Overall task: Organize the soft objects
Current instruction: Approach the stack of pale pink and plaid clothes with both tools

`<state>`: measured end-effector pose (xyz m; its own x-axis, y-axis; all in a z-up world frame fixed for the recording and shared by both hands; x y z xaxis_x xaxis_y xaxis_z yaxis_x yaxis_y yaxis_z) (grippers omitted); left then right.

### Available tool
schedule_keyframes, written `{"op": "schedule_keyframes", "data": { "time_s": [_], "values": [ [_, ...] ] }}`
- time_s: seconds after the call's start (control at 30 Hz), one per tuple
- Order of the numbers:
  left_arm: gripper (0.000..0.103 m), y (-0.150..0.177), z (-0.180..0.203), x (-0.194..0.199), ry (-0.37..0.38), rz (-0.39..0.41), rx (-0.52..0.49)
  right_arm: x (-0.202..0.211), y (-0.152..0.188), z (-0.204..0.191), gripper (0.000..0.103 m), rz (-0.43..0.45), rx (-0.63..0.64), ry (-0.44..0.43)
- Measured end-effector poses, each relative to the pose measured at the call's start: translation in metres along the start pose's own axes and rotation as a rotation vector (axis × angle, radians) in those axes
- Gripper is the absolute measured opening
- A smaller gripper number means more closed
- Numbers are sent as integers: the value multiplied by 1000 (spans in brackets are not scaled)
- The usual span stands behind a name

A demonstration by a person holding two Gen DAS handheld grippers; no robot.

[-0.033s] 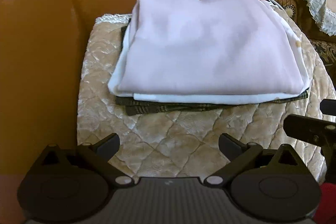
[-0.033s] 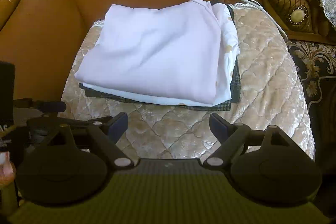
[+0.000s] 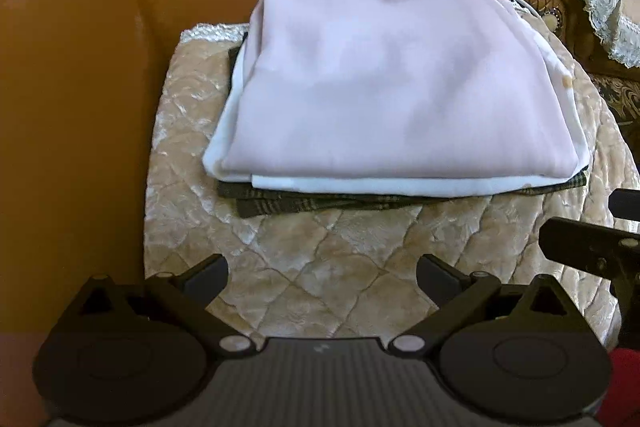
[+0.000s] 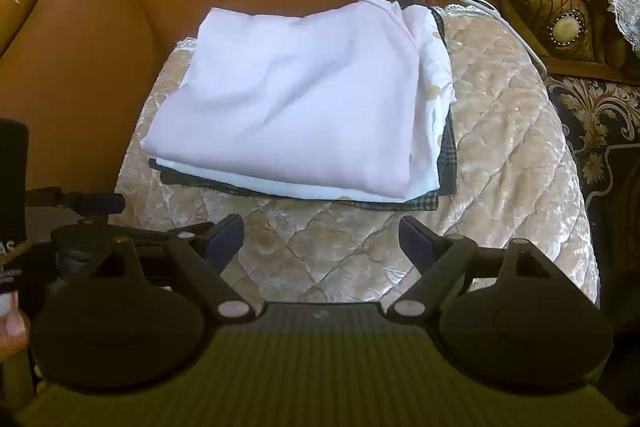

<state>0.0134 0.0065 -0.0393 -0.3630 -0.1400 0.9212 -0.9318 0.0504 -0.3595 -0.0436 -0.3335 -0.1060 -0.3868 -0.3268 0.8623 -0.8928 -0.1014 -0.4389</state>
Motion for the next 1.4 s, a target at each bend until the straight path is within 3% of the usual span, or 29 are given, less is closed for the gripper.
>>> {"op": "schedule_keyframes", "data": {
  "time_s": [0.33,1.4],
  "values": [
    [103,10,-8,-5,39,-29,39,-6,8,4,92,-6,7,15],
    [103,23,-8,6,2,-5,62,-8,26,15,92,-12,-17,87]
  ]
}}
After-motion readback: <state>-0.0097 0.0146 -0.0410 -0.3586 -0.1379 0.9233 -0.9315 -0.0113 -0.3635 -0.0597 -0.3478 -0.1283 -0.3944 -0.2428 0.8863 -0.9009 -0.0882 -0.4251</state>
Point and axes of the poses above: each gripper's, at about its wrist camera, not at the fingertips, and x roughly against the way its jaws point, z to its right, y to its underside, the point moved 4 cm from there along -x, roughly the way its jaws point, and after that the axes turned 1 degree about -x, right-handed, at the moved point
